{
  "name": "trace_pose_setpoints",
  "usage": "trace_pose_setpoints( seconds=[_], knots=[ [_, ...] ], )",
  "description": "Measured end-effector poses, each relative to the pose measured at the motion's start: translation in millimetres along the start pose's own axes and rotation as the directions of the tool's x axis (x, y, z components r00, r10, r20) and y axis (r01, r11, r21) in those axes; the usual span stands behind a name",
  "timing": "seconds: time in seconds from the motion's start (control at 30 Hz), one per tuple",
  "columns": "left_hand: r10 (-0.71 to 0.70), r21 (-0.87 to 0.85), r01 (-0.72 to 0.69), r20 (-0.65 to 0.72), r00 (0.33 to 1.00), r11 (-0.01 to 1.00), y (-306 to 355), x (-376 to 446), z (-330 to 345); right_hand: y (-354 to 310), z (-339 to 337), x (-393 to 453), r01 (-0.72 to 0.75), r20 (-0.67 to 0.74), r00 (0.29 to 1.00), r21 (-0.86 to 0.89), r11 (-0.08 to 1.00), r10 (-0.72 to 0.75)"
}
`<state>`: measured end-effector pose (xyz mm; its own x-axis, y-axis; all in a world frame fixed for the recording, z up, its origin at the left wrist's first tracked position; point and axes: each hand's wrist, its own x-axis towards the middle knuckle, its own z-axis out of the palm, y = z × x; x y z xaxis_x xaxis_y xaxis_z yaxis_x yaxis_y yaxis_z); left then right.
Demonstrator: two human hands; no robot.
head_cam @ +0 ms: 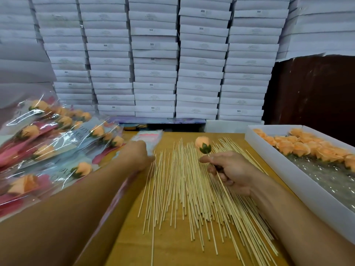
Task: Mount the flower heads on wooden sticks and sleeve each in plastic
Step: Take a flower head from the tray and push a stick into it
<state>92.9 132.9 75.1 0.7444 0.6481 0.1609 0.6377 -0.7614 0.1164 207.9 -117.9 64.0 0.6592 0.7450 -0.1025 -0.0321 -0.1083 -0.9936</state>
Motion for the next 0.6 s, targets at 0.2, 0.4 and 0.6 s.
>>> trace_pose_setpoints(
  seconds=[0.2,0.4,0.6],
  knots=[
    [-0.009,0.127,0.001,0.057,0.998,0.992,-17.5,-3.8,21.9,-0.7,2.6,-3.2,0.001,-0.02,1.0,-0.034,0.999,-0.001],
    [0.004,0.091,-0.003,-0.014,1.0,0.996,-17.6,-4.0,23.0,-3.1,2.3,-4.9,-0.012,-0.023,1.0,-0.028,1.0,0.012],
    [-0.028,-0.084,0.03,0.028,0.999,0.996,-31.3,15.8,10.9,-4.0,2.6,-6.7,-0.012,-0.007,1.0,-0.058,0.998,0.012]
  ],
)
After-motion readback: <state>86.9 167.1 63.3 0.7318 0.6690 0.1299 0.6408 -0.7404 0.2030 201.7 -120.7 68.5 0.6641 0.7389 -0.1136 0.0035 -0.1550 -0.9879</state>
